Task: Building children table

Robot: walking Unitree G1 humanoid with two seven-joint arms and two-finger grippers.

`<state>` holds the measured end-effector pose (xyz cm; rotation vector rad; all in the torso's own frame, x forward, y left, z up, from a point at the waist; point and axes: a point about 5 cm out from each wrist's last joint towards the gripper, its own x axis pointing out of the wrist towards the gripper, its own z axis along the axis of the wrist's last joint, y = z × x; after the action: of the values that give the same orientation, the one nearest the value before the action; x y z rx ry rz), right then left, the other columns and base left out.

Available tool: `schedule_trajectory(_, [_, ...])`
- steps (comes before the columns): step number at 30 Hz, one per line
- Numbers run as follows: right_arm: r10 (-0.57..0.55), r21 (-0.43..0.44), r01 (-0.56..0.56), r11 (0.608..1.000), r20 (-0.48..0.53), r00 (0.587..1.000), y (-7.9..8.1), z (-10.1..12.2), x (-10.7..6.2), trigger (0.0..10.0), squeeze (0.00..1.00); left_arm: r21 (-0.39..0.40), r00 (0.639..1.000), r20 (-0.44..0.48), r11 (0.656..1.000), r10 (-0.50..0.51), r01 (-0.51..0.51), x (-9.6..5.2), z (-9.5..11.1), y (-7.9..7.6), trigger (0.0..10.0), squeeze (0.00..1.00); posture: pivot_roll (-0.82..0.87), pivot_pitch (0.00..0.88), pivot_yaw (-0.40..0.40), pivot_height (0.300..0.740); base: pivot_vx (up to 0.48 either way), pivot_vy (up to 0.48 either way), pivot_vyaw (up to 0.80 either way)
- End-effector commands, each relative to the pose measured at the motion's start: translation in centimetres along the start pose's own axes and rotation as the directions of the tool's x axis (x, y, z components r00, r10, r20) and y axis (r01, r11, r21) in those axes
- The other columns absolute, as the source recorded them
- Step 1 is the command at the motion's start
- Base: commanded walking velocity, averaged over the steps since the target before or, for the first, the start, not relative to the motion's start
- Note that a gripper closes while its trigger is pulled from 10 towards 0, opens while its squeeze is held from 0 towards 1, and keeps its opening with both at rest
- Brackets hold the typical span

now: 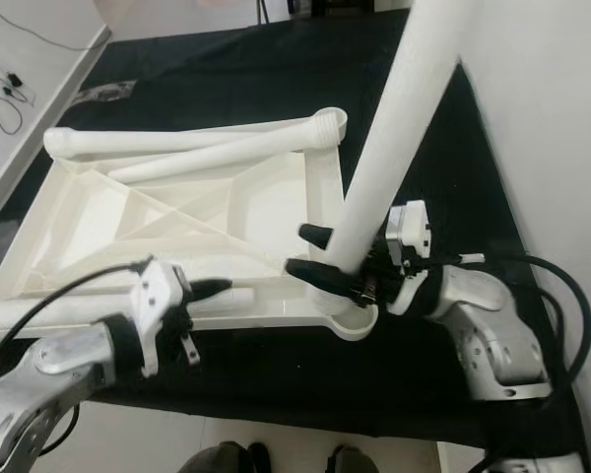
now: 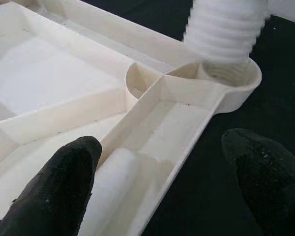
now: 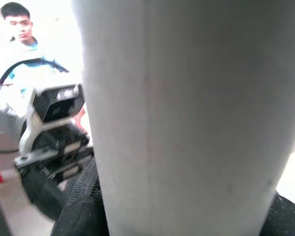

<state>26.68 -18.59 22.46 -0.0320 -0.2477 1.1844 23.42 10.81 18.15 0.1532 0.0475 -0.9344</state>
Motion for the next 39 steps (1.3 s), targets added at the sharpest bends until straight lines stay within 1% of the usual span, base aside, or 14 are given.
schedule_trajectory(1, [0.025, 0.007, -0.025, 1.000, 0.037, 0.999, 0.6, 0.4, 0.5, 10.0, 0.00, -0.024, 0.999, -0.049, 1.000, 0.016, -0.017, -0.1, -0.9, 0.1, 10.0, 0.00, 0.06, 0.185, 0.115, 0.740, 0.000, 0.000, 0.00])
schedule_trajectory(3, [0.025, 0.007, -0.025, 1.000, 0.037, 0.999, 0.6, 0.4, 0.5, 10.0, 0.00, -0.024, 0.999, -0.049, 1.000, 0.016, -0.017, -0.1, -0.9, 0.1, 10.0, 0.00, 0.06, 0.185, 0.115, 0.740, 0.000, 0.000, 0.00])
schedule_trajectory(4, [0.025, -0.001, -0.025, 1.000, 0.060, 0.998, 0.8, 0.8, 0.6, 10.0, 0.00, -0.022, 0.999, -0.046, 1.000, 0.021, -0.022, 0.1, -0.8, 0.1, 10.0, 0.00, 0.05, 0.173, 0.111, 0.740, -0.480, 0.000, 0.00])
schedule_trajectory(6, [0.008, -0.022, -0.006, 1.000, 0.094, 0.996, 1.0, 1.3, 1.0, 10.0, 0.00, 0.001, 0.999, -0.002, 0.999, 0.052, -0.052, 0.7, -0.4, 0.2, 10.0, 0.00, 0.05, 0.162, 0.103, 0.740, 0.000, 0.000, 0.00])
schedule_trajectory(8, [-0.001, -0.027, 0.004, 1.000, 0.101, 0.995, 1.1, 1.4, 1.2, 10.0, 0.00, 0.006, 0.998, 0.021, 0.998, 0.062, -0.062, 0.9, -0.2, 0.2, 10.0, 0.00, 0.04, 0.157, 0.102, 0.740, 0.000, 0.000, 0.00])
schedule_trajectory(12, [-0.019, -0.022, 0.021, 1.000, 0.111, 0.994, 1.2, 1.5, 1.5, 10.0, 0.00, -0.012, 0.997, 0.040, 0.997, 0.072, -0.072, 1.2, -0.1, 0.1, 10.0, 0.00, 0.04, 0.149, 0.102, 0.740, 0.000, 0.000, 0.00])
schedule_trajectory(18, [-0.038, -0.018, 0.040, 0.999, 0.109, 0.993, 1.3, 1.3, 2.1, 10.0, 0.00, -0.034, 0.996, 0.044, 0.996, 0.080, -0.078, 1.6, -0.3, -0.1, 10.0, 0.00, 0.04, 0.138, 0.095, 0.740, 0.000, 0.000, 0.00])
schedule_trajectory(19, [-0.042, -0.017, 0.044, 0.999, 0.108, 0.993, 1.3, 1.2, 2.4, 10.0, 0.00, -0.029, 0.994, 0.011, 0.993, 0.112, -0.111, 1.8, -0.6, 0.2, 10.0, 0.00, 0.04, 0.137, 0.087, 0.740, -0.480, 0.000, 0.00])
schedule_trajectory(23, [-0.044, -0.015, 0.046, 0.999, 0.107, 0.993, 1.3, 1.1, 2.6, 10.0, 0.00, -0.026, 0.991, -0.008, 0.991, 0.130, -0.130, 2.0, -0.8, 0.3, 10.0, 0.00, 0.04, 0.136, 0.083, 0.740, -0.480, 0.000, 0.00])
schedule_trajectory(25, [-0.068, -0.017, 0.070, 0.997, 0.102, 0.992, 1.2, 0.9, 2.9, 10.0, 0.00, -0.023, 0.988, 0.029, 0.989, 0.150, -0.149, 2.1, -0.7, 0.4, 10.0, 0.00, 0.03, 0.134, 0.078, 0.740, -0.416, 0.000, 0.00])
schedule_trajectory(26, [-0.068, -0.017, 0.070, 0.997, 0.102, 0.992, 1.2, 0.9, 2.9, 10.0, 0.00, -0.023, 0.988, 0.029, 0.989, 0.150, -0.149, 2.1, -0.7, 0.4, 10.0, 0.00, 0.03, 0.134, 0.078, 0.740, -0.352, 0.000, 0.00])
schedule_trajectory(28, [-0.102, -0.016, 0.104, 0.994, 0.102, 0.990, 1.0, 0.8, 3.2, 10.0, 0.00, -0.030, 0.983, 0.059, 0.984, 0.175, -0.174, 2.1, -0.6, 0.6, 10.0, 0.00, 0.03, 0.130, 0.075, 0.740, 0.000, 0.000, 0.00])
schedule_trajectory(31, [-0.139, -0.013, 0.141, 0.990, 0.108, 0.984, 0.9, 0.7, 3.5, 10.0, 0.00, -0.019, 0.976, 0.065, 0.978, 0.210, -0.209, 2.1, -0.5, 0.9, 10.0, 0.00, 0.03, 0.127, 0.073, 0.740, 0.000, 0.000, 0.00])
schedule_trajectory(39, [-0.182, -0.038, 0.186, 0.982, 0.086, 0.979, 0.4, 0.5, 3.5, 10.0, 0.00, 0.007, 0.974, 0.081, 0.977, 0.213, -0.214, 2.2, -0.5, 1.1, 10.0, 0.00, 0.02, 0.122, 0.071, 0.740, 0.000, 0.000, 0.00])
